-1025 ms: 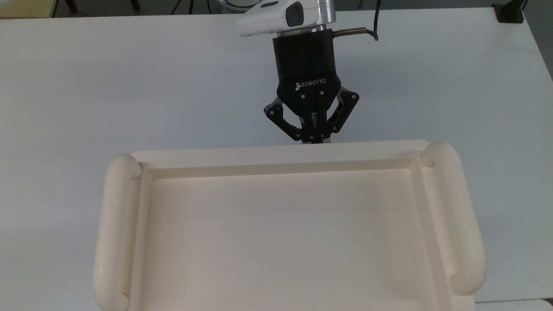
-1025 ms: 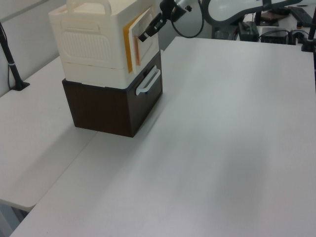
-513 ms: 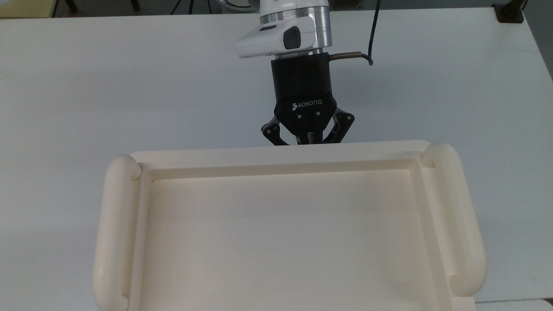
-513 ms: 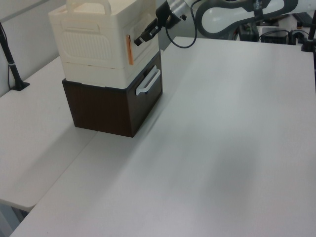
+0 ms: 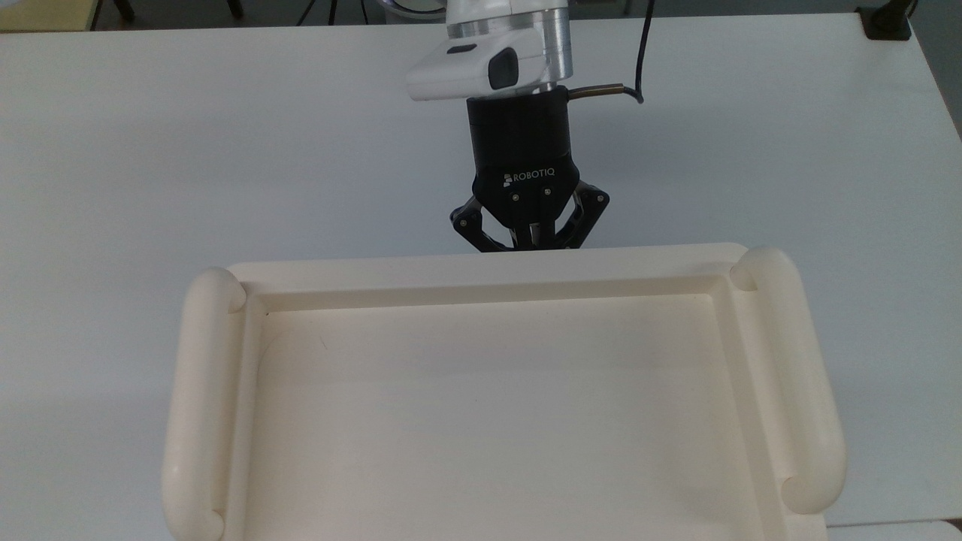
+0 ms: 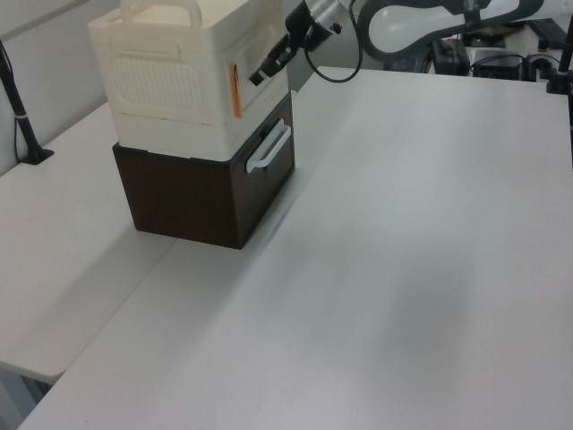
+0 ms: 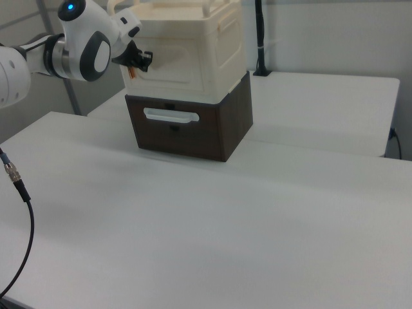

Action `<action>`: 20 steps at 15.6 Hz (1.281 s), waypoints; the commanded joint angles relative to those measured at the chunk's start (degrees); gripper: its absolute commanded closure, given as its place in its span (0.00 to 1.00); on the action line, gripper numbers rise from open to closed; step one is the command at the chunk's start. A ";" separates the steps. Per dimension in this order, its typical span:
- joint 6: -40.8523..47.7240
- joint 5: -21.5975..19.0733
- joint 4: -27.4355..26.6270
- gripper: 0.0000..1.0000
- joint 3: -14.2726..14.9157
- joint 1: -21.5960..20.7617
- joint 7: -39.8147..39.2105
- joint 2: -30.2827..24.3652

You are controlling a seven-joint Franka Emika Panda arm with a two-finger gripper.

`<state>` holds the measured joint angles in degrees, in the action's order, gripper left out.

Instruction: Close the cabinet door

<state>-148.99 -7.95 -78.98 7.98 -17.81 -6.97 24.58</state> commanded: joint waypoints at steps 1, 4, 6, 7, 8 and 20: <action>15.25 0.83 -3.37 1.00 0.37 0.14 0.55 -6.46; 28.80 0.65 -3.20 0.97 0.54 2.60 -0.85 -10.24; 37.50 0.65 -3.20 0.78 0.63 4.70 -0.77 -13.05; 43.46 0.83 -3.02 0.53 0.63 5.67 -0.59 -14.37; 46.57 0.92 -2.85 0.23 0.72 6.55 0.19 -15.08; 62.67 7.86 -3.11 0.00 1.24 8.67 18.13 -19.04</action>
<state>-89.78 -0.93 -79.87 8.73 -8.58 9.45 8.11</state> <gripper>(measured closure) 0.000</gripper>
